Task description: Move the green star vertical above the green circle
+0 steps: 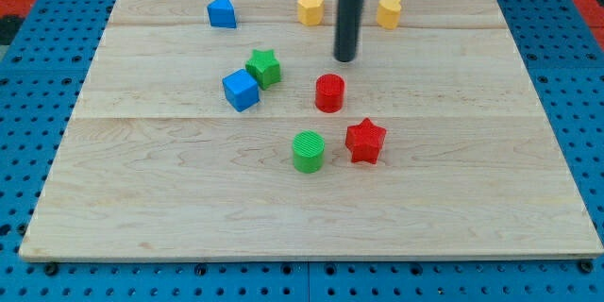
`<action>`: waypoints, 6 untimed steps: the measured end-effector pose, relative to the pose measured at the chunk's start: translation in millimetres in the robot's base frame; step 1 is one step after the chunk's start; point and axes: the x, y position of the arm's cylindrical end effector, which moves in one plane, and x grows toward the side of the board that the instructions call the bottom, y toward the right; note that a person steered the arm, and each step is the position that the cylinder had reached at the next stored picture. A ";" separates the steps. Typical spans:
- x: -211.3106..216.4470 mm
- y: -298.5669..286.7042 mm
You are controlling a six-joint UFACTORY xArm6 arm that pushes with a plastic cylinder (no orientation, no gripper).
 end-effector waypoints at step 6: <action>8.5 -74.5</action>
